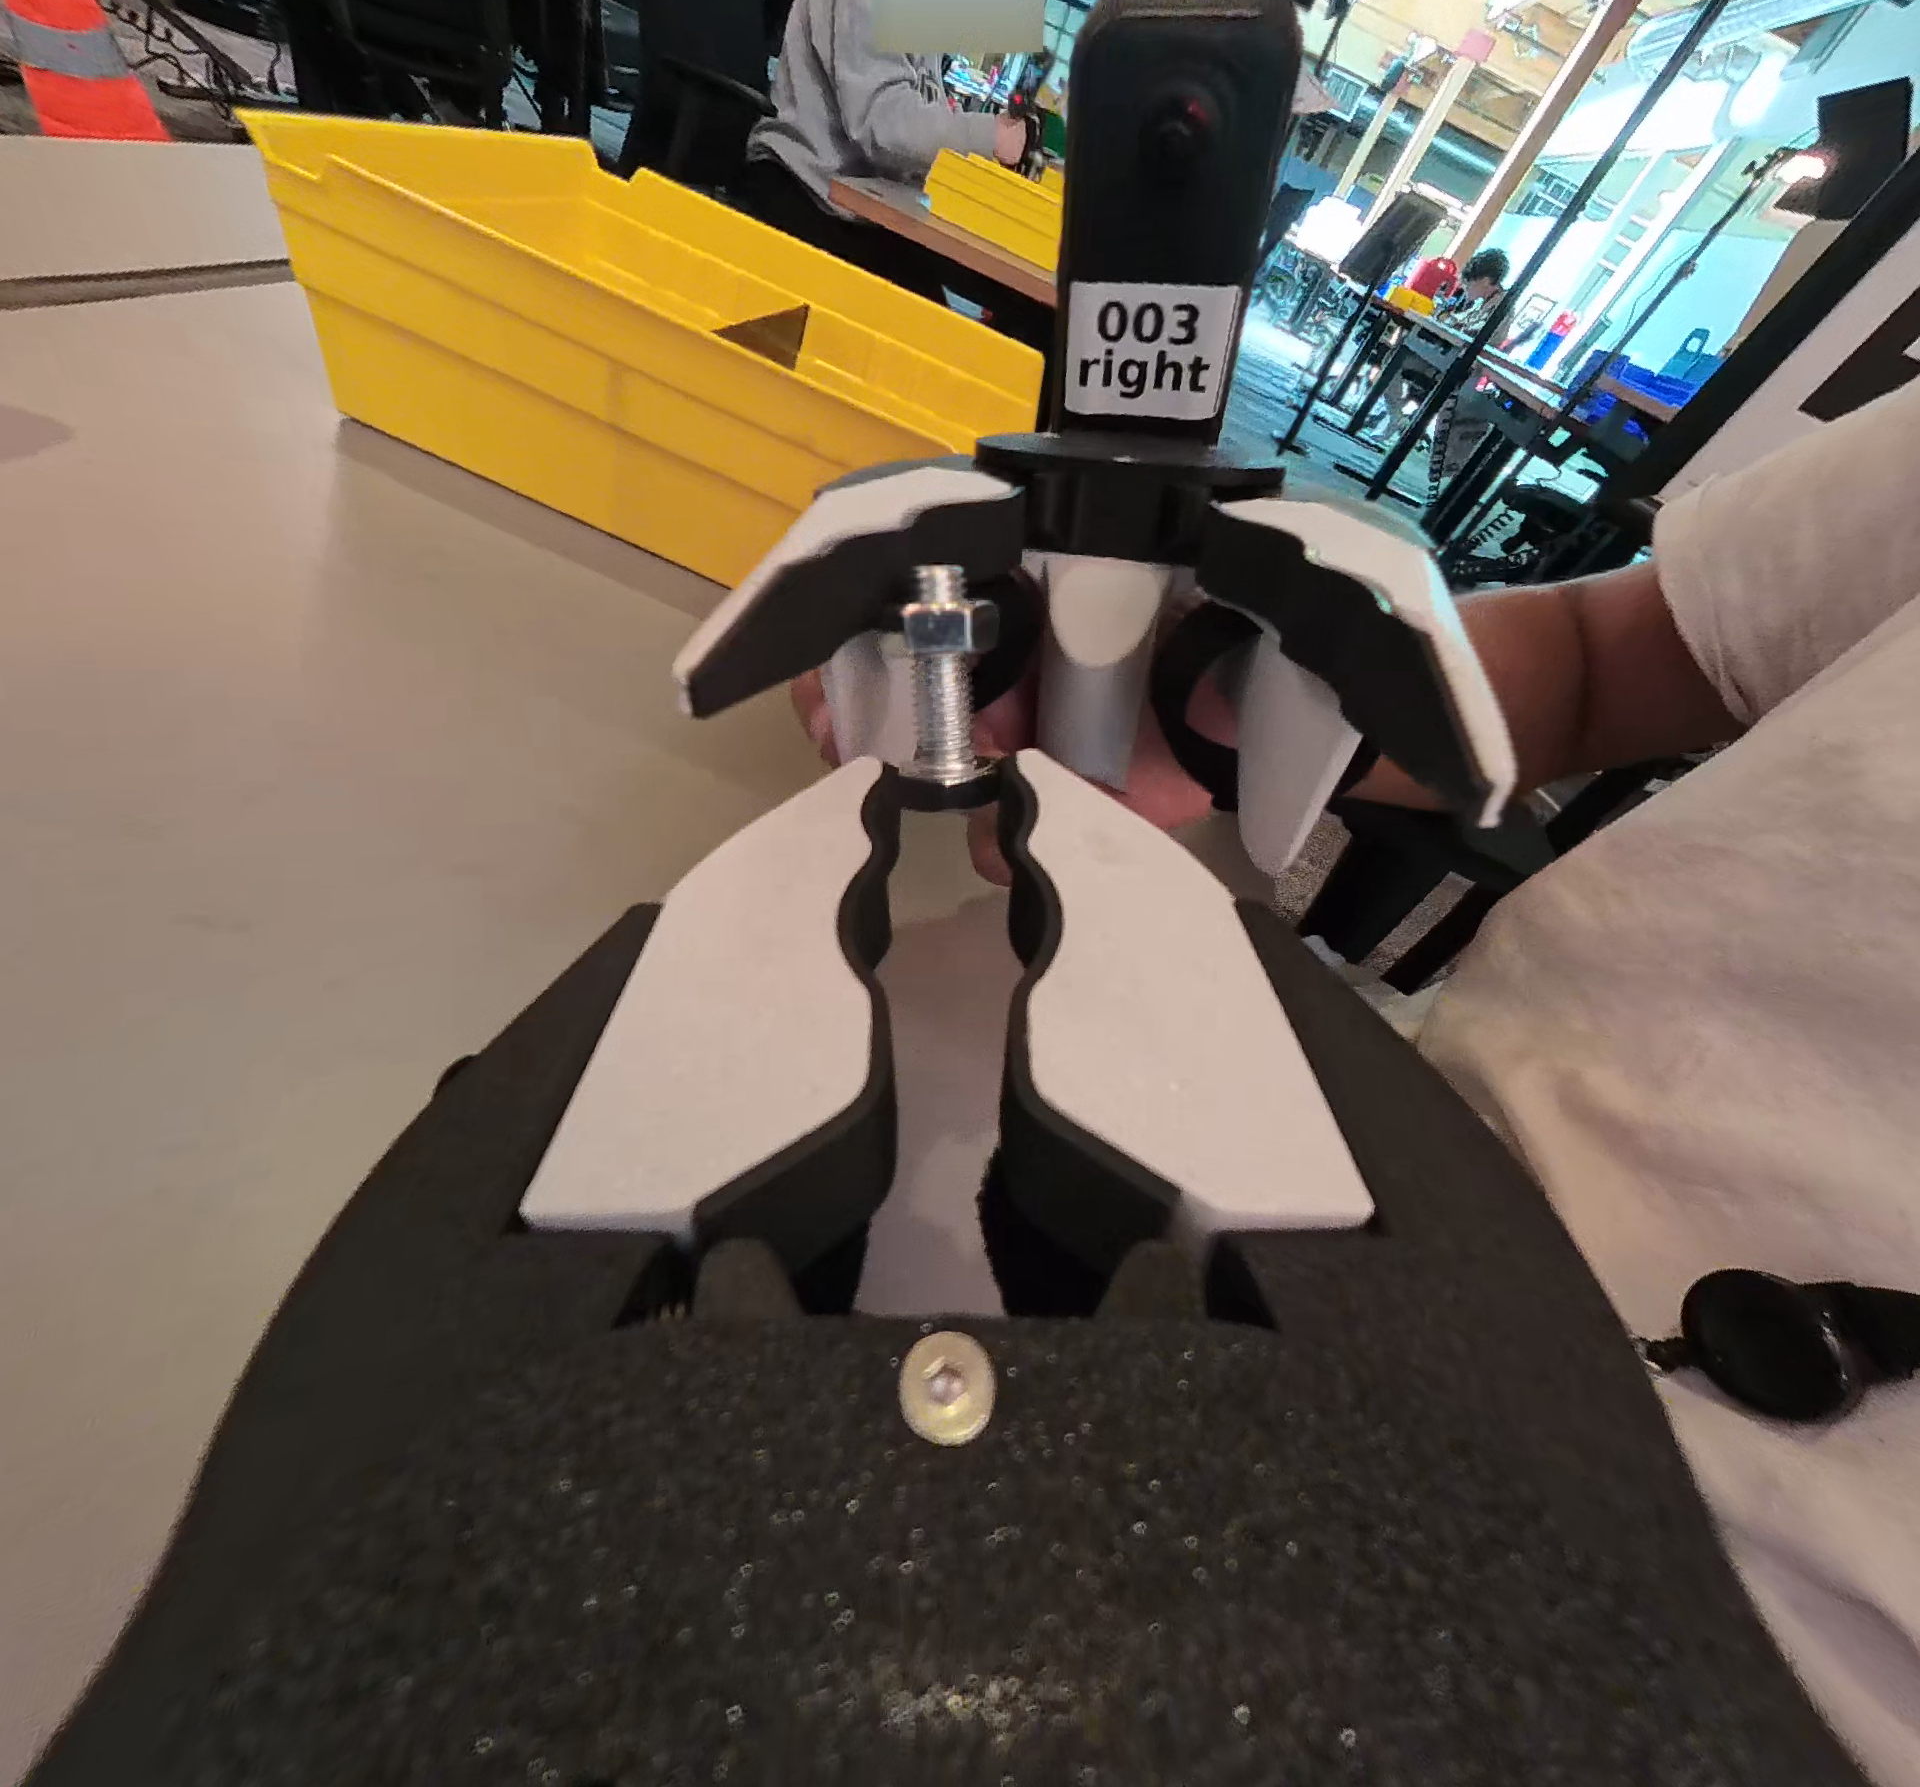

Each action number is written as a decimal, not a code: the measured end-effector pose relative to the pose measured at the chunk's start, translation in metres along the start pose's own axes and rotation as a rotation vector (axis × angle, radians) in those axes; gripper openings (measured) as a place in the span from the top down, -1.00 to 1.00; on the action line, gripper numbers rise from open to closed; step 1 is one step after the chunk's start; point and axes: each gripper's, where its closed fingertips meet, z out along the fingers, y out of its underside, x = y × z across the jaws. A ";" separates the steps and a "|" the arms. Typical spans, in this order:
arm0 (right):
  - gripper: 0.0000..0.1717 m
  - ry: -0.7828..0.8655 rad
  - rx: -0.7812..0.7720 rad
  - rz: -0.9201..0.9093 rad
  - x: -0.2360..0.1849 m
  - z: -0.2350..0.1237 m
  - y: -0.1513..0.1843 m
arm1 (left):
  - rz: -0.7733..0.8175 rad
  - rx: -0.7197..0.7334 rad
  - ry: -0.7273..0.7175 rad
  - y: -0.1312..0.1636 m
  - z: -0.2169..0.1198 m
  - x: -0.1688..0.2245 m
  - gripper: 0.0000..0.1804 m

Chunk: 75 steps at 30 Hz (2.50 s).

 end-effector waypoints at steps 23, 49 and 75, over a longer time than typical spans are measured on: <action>0.11 0.103 0.024 -0.017 0.013 -0.024 -0.006 | -0.025 0.042 -0.063 -0.009 -0.021 -0.021 0.81; 0.06 0.059 0.015 -0.019 0.005 -0.003 -0.002 | 0.005 -0.003 -0.022 -0.002 -0.006 -0.003 0.81; -0.01 0.093 0.000 -0.019 0.003 0.005 0.005 | 0.009 -0.050 -0.034 0.008 -0.003 -0.008 0.81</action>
